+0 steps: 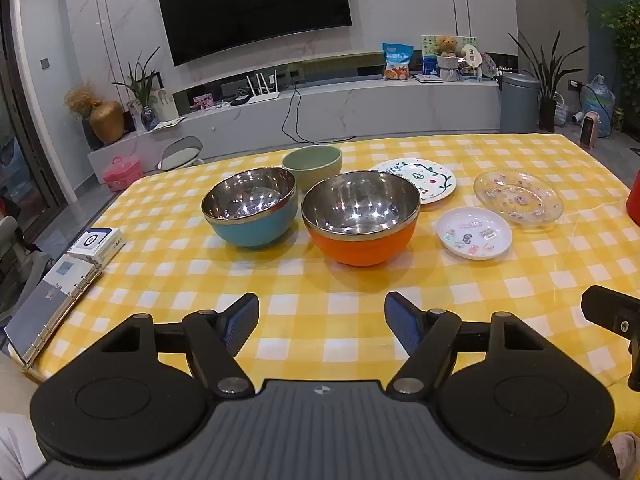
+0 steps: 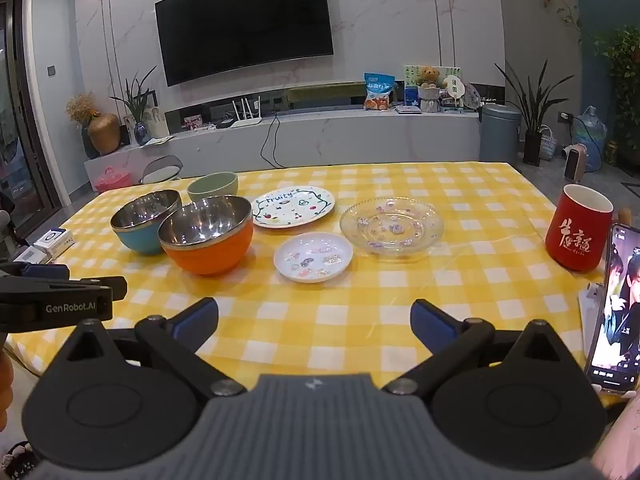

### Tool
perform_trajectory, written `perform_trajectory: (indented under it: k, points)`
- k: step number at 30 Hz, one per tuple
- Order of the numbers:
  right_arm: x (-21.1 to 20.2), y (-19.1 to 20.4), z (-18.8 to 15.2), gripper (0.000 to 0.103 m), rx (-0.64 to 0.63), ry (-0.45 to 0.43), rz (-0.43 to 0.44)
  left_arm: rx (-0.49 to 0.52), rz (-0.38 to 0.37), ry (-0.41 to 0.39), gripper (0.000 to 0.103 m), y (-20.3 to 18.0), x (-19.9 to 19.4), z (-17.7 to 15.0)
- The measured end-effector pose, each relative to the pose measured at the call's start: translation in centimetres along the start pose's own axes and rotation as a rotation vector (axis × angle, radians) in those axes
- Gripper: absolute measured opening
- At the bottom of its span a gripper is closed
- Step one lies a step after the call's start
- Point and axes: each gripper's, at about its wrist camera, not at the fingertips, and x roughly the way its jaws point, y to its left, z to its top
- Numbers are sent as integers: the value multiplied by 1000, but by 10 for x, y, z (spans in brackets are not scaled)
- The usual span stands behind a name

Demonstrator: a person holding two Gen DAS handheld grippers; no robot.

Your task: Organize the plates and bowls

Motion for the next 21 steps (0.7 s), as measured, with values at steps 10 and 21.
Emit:
perform_trajectory:
  k: [10, 21]
  points:
    - [0, 1, 0, 100, 7, 0, 7, -47, -56, 11, 81, 7, -1, -1]
    - [2, 1, -1, 100, 11, 24, -3, -49, -87, 9, 80, 3, 1, -4]
